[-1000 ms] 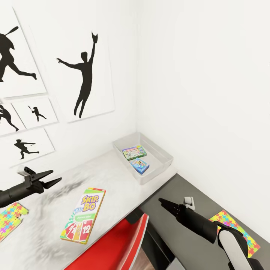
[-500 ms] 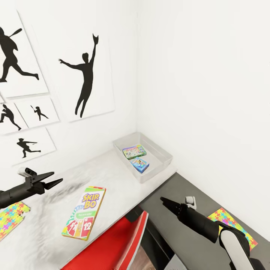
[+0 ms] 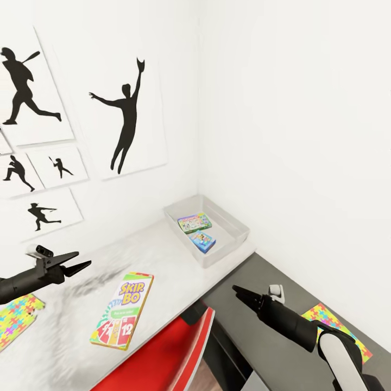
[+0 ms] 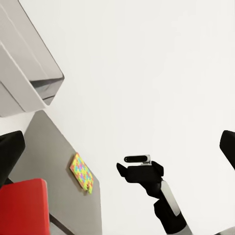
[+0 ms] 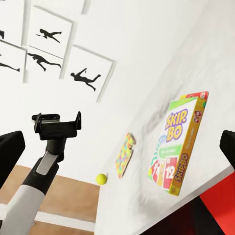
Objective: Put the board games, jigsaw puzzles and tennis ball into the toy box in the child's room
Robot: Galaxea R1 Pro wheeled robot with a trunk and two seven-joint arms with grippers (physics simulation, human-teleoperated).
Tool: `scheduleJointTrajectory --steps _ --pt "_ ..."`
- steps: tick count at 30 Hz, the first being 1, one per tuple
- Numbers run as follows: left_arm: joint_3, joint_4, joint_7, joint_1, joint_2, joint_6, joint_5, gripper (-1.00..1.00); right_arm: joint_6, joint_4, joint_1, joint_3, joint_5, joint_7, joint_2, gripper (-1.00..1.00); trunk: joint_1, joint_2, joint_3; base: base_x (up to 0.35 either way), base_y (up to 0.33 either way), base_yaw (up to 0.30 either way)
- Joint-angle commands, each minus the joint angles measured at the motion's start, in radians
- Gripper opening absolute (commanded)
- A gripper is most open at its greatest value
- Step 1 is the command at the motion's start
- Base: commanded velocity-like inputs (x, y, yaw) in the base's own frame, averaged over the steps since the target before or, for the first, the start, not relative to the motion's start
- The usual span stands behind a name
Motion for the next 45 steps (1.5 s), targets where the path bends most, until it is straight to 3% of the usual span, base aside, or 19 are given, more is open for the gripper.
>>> scheduleJointTrajectory --steps 1,14,34,45 --pt "0.000 0.000 -0.004 -0.001 0.001 0.011 -0.001 1.00 0.006 0.000 -0.001 -0.001 0.000 0.002 0.001 1.00 0.001 -0.002 0.000 -0.015 0.000 0.000" --pt "0.001 0.000 -0.004 0.000 0.005 0.011 -0.001 1.00 0.005 0.000 -0.001 -0.001 0.000 0.001 0.008 1.00 0.001 -0.002 0.021 -0.103 0.023 0.085" --pt "0.001 0.000 -0.004 0.000 0.005 0.011 -0.001 1.00 0.005 0.000 -0.001 0.000 0.001 -0.005 0.011 1.00 0.001 -0.002 0.043 -0.134 0.046 0.224" --pt "0.000 0.000 -0.004 0.001 0.003 0.011 -0.001 1.00 0.006 0.000 -0.001 0.008 0.000 -0.064 0.013 1.00 0.001 -0.002 0.048 -0.145 0.184 0.275"
